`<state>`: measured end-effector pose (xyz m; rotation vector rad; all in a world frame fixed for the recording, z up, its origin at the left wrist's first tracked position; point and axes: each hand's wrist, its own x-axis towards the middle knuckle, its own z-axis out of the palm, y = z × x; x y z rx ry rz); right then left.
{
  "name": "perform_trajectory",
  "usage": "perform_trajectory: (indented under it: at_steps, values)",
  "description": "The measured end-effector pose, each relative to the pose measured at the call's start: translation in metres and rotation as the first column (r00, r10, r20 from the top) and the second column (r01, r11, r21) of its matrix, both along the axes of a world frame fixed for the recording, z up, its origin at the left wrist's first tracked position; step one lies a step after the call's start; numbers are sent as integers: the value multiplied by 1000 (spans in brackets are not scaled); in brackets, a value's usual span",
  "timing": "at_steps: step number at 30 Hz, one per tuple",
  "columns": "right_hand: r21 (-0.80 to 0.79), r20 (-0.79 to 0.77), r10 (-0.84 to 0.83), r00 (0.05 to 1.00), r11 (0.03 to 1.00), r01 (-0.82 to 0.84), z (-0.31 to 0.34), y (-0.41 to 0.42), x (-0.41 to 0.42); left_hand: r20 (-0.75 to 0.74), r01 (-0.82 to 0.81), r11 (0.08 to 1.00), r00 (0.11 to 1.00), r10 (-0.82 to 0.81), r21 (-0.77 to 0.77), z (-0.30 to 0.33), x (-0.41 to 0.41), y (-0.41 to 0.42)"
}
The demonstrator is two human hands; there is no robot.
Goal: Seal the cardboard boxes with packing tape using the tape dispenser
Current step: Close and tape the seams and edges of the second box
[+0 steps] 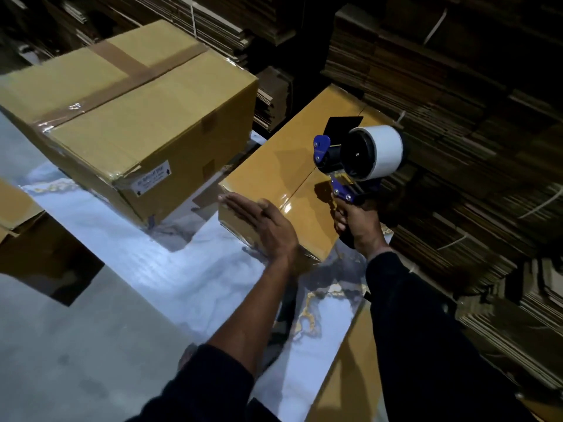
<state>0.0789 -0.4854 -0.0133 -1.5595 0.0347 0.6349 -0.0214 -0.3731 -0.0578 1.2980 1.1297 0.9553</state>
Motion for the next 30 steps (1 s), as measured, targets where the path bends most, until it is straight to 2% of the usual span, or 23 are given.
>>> perform_trajectory:
  at_steps: [1, 2, 5, 10, 16, 19, 22, 24, 27, 28, 30]
  values:
    - [3, 6, 8, 1000, 1000, -8, 1, 0, 0, 23, -1, 996, 1000, -1, 91, 7, 1, -21]
    - [10, 18, 15, 1000, 1000, -15, 1, 1, 1, 36, 6, 994, 999, -10, 111, 8, 3, -35]
    - [18, 38, 32, 999, 999, -33, 1, 0, 2, 22, -58, 996, 998, 56, 73, -7, 10, -49]
    - [47, 59, 81, 995, 995, -84, 0, -3, 3, 130, -96, 987, 988, 79, 127, -12, 14, -52]
    - [74, 84, 124, 989, 989, -130, -3, -5, 2, 141, -27, 999, 989, 33, -41, -33, 9, -88]
    - [79, 97, 132, 986, 987, -140, -4, -6, 3, 144, -4, 997, 990, -6, 73, -39, 7, -100]
    - [94, 91, 131, 987, 986, -139, -5, -6, 4, 112, -54, 990, 993, 40, 133, -47, 13, -97]
    - [91, 92, 137, 986, 985, -145, -1, -6, 3, 65, -47, 997, 997, 44, 57, -57, 12, -92]
    - [72, 109, 148, 983, 985, -156, 2, -8, 1, 36, -15, 980, 999, 23, -199, -56, 4, -83]
    - [71, 107, 148, 983, 985, -156, 3, -8, 0, 18, -17, 974, 1000, 22, -227, -52, 2, -80]
    - [69, 98, 149, 984, 985, -156, 6, -8, -1, -15, -19, 984, 1000, 16, -177, -38, -1, -71]
